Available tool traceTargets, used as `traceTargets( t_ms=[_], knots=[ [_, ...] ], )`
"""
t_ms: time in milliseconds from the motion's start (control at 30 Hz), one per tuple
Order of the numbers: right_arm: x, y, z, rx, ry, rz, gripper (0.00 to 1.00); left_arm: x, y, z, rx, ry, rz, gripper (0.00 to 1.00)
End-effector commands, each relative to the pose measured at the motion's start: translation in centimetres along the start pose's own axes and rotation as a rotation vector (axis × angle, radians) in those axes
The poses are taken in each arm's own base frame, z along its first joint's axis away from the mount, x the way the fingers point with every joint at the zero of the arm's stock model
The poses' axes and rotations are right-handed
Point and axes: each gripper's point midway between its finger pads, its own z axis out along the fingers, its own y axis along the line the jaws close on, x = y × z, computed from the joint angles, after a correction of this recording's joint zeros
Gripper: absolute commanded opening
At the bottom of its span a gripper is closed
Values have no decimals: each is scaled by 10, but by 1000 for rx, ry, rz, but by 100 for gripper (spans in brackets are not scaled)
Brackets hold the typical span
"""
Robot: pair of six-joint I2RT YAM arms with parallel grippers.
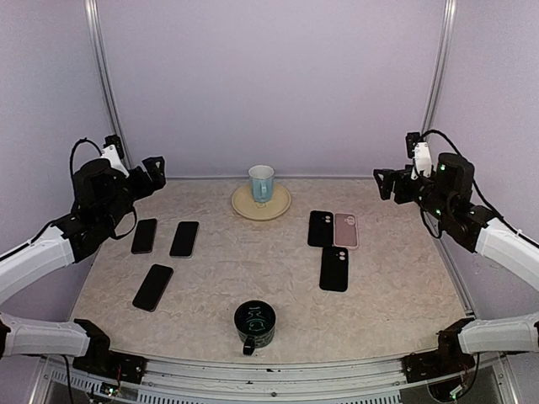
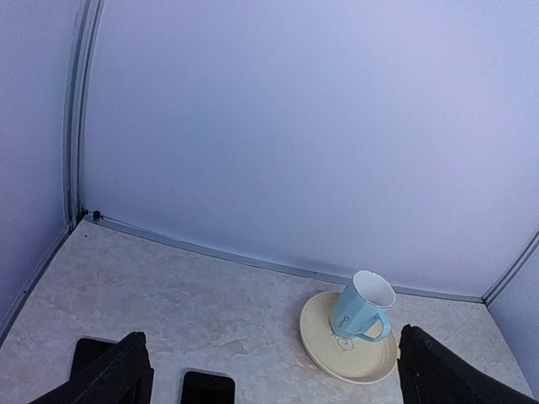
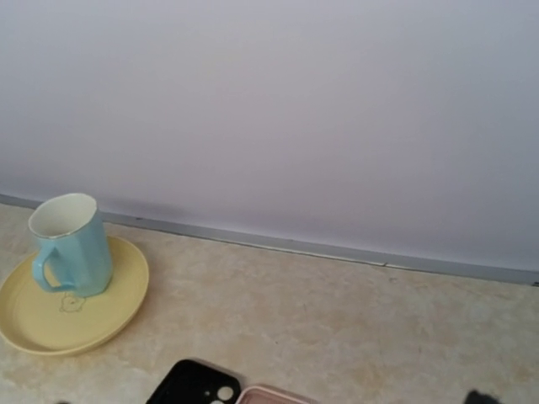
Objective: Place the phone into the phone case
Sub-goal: Move the phone case to the center of the board.
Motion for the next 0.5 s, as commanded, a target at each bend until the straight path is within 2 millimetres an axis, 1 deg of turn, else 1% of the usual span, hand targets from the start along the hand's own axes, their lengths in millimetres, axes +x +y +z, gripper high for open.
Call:
traceTargets(
  t_ms=[0,33,133,367,467],
  knots=[
    [-15,-8,-14,26,-86,27,100,-8,-7,3,22,12,-46,99],
    [-15,-7,-14,20,-80,32,100,2,-7,9,7,57,-34,99],
    [-11,-2,-8,-8,-45,40,100,15,-10,20,-11,117,-26,99],
    [10,3,14,-22,74,91,100,38,-13,31,-21,192,-34,99],
    [24,11,25,-56,151,94,100,48,-17,35,-20,228,-11,99]
  ],
)
